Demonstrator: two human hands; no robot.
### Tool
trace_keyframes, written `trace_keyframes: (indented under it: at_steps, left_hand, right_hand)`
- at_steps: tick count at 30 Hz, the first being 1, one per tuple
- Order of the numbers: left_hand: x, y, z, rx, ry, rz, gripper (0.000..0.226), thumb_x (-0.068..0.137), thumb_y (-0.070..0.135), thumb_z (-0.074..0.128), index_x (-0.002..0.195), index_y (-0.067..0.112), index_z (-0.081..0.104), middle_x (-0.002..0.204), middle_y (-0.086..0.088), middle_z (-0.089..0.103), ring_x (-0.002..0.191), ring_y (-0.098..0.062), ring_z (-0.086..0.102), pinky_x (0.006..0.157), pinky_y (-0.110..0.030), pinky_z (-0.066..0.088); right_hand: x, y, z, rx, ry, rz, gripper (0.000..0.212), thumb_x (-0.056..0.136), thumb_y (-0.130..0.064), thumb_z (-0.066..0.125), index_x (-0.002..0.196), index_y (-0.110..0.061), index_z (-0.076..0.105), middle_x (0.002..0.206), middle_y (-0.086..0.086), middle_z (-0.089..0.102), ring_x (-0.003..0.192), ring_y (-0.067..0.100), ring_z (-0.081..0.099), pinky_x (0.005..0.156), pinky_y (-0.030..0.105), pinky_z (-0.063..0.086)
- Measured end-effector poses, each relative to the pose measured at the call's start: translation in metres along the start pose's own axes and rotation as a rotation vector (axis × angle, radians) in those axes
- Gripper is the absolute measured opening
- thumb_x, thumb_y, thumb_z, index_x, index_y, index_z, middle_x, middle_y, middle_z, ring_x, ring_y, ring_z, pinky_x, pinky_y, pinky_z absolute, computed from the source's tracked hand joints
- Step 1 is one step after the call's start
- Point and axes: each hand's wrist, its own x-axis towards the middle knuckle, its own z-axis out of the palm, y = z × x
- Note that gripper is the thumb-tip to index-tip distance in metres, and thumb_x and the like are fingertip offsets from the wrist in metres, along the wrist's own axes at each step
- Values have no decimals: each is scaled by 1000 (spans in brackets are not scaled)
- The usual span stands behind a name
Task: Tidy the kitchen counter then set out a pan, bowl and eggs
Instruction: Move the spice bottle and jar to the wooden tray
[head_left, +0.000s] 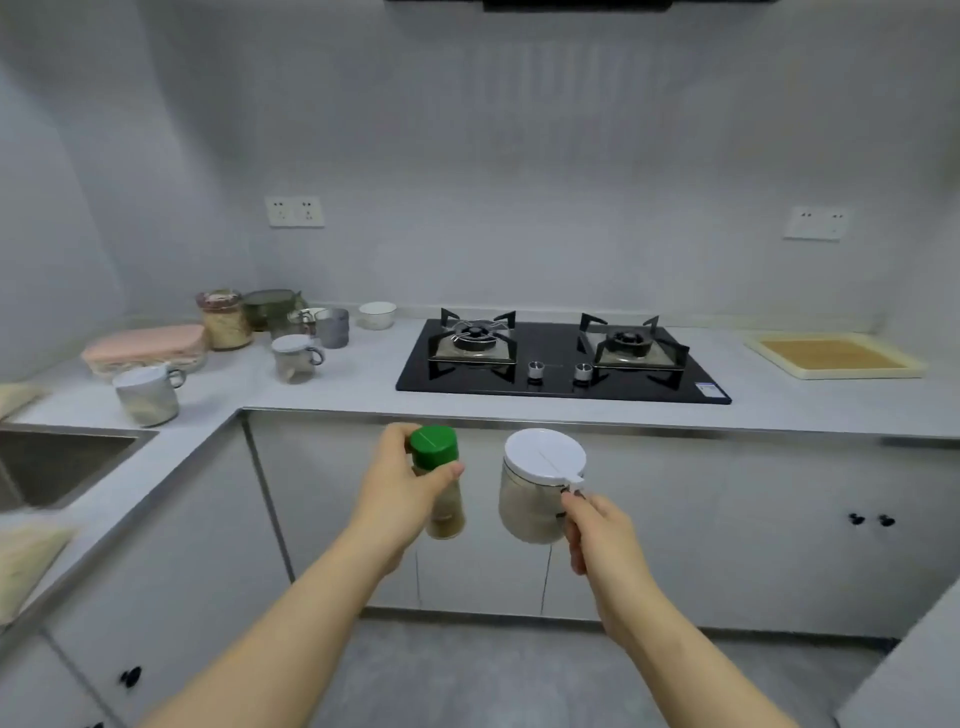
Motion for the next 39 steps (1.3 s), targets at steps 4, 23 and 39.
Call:
trace_keyframes:
  at_steps: [4,23,39]
  left_hand:
    - [54,11,84,36,-119,17,35,82,15,69,104,26,45,110,4,54,100,-22,56,88,-37,49]
    - [306,69,459,208,-538,290,47,81,21,71,122,18,48,115,2,54,104,-15,52,85,-26,41]
    - [392,101,788,142,-476,169,41,79,18,72,113,20,50,112,-3,56,101,-23,55,90,-36,47]
  right_hand:
    - [58,0,-61,60,117,4,35,95,-17,46,64,-14,31,62,2,30,57,16,25,56,27,20]
    - [355,-39,-293,189,542,11,40,95,-34,48,62,-16,36,57,0,34,51,13,25,53,24,22]
    - [565,-53,-559,111,602,110,51,92,-46,49,51,-17,39,58,0,43,56,16,36,56,26,28]
